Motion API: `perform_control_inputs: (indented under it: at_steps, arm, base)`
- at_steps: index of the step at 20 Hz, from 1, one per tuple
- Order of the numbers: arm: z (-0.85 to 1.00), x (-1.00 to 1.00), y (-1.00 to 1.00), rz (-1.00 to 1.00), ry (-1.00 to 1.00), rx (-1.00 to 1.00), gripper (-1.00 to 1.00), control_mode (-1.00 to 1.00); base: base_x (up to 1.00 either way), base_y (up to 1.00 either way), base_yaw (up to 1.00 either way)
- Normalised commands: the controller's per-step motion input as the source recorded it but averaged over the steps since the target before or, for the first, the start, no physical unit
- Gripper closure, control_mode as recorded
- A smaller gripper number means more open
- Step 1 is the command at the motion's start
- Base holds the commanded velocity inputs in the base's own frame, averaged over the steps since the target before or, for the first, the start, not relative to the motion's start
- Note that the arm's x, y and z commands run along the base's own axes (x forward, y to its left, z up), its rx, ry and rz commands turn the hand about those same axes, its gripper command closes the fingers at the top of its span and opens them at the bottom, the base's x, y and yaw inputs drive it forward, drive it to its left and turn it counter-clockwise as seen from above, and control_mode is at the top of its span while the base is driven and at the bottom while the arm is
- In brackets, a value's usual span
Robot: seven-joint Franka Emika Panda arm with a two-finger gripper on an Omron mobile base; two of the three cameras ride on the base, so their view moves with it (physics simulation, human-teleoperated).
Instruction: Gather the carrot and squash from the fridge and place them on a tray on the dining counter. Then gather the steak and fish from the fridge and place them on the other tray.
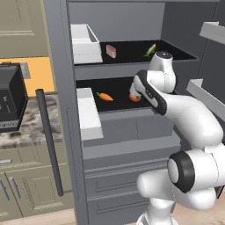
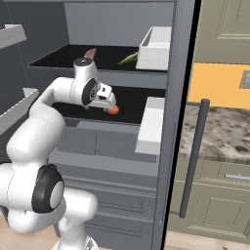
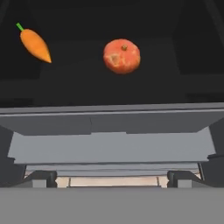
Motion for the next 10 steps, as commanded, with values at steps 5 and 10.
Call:
perform_control_inputs:
  at_steps: [5, 10]
  arm:
    - [-0.23, 0.24, -0.04, 0.0, 0.0, 0.0, -1.0, -1.0]
    - [-0.17, 0.22, -0.08, -0.01, 0.0, -0.02, -1.0, -1.0]
  base:
    - [0.0, 0.0, 0.0]
    - [0.0, 0.0, 0.0]
